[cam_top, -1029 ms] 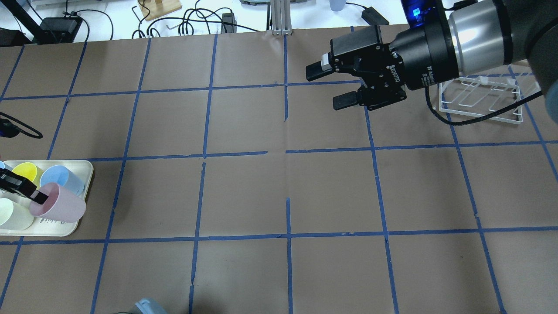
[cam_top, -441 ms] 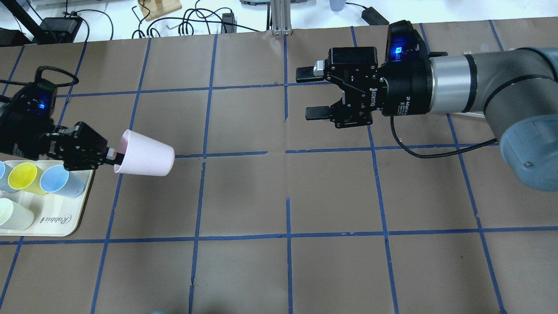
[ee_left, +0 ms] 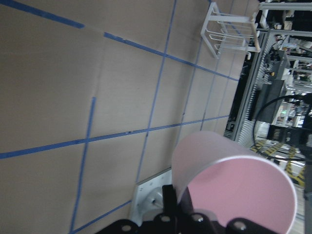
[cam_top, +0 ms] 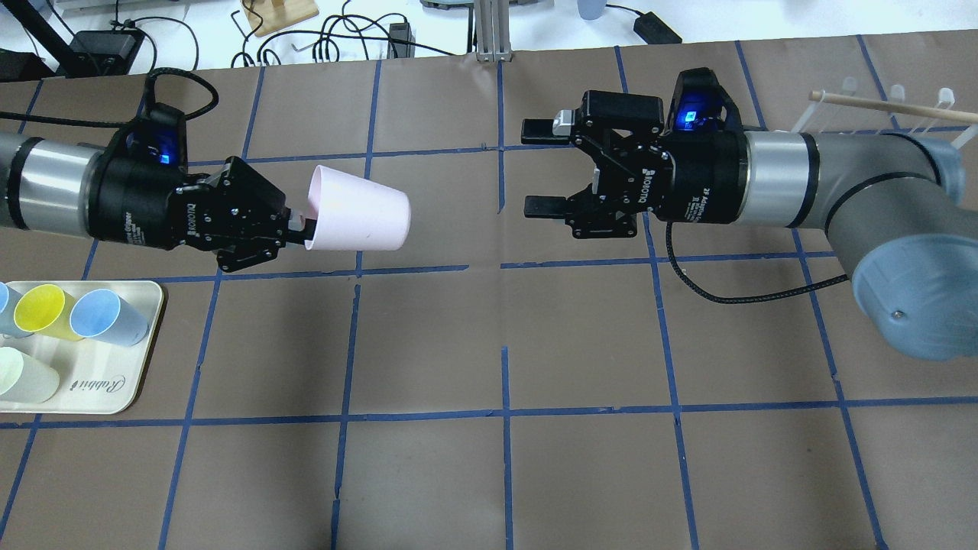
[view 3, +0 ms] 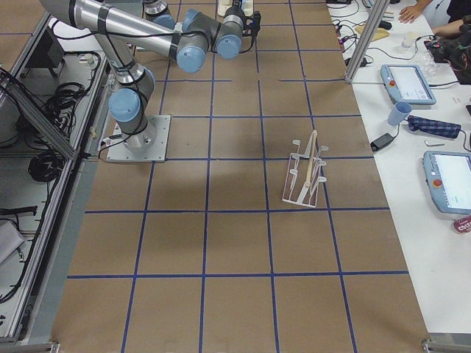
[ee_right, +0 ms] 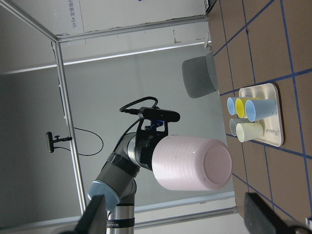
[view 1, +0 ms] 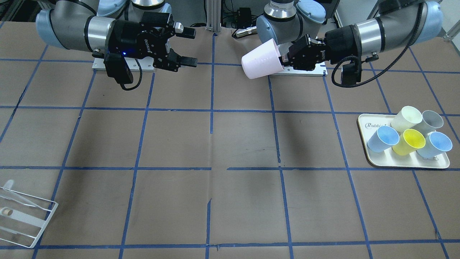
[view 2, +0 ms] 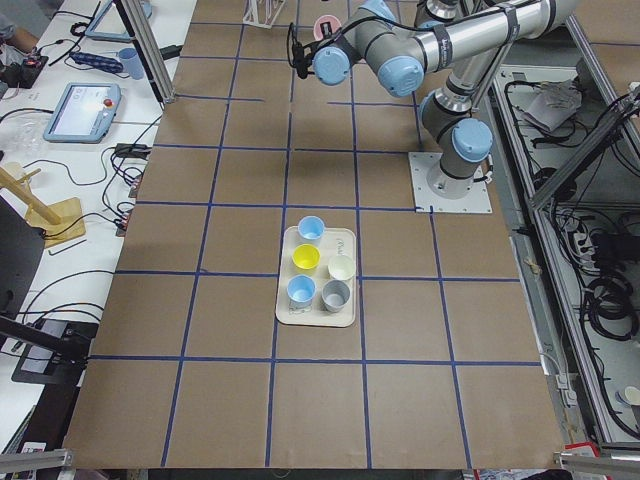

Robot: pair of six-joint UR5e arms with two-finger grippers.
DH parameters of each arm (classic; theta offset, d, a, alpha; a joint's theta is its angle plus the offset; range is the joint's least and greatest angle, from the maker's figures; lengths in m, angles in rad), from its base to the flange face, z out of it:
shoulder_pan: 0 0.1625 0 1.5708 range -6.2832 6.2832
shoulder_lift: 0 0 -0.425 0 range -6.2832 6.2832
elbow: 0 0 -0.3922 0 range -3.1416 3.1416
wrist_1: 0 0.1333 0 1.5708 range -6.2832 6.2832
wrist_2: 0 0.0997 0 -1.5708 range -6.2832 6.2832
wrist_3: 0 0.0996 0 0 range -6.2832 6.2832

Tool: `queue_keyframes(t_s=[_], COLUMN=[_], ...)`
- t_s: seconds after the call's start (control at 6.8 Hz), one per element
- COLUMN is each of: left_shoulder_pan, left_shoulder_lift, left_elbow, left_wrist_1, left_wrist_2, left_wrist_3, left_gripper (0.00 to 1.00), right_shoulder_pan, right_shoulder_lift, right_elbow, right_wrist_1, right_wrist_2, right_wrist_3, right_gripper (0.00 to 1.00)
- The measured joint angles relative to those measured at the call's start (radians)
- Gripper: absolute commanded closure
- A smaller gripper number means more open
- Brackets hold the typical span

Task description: Transfer IKEA cup to right arm and place on rack

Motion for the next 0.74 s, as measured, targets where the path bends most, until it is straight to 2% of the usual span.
queue_keyframes(t_s=[0.44,0.74], left_shoulder_pan=[-0.092,-0.134], left_shoulder_lift=[-0.016,-0.023], left_elbow=[-0.049,-0.052], left_wrist_1=[0.002,0.007], left_wrist_2=[-0.222,-0.281], left_wrist_3=[-0.059,-0.088], left_gripper=[1.0,1.0], right_shoulder_pan=[0.002,0.003], right_shoulder_lift=[0.016,0.032], right_elbow=[0.014,0.015], right_wrist_1=[0.0,0.0], right_wrist_2=[0.017,0.033], right_wrist_3=[0.014,0.04], right_gripper=[0.0,0.0])
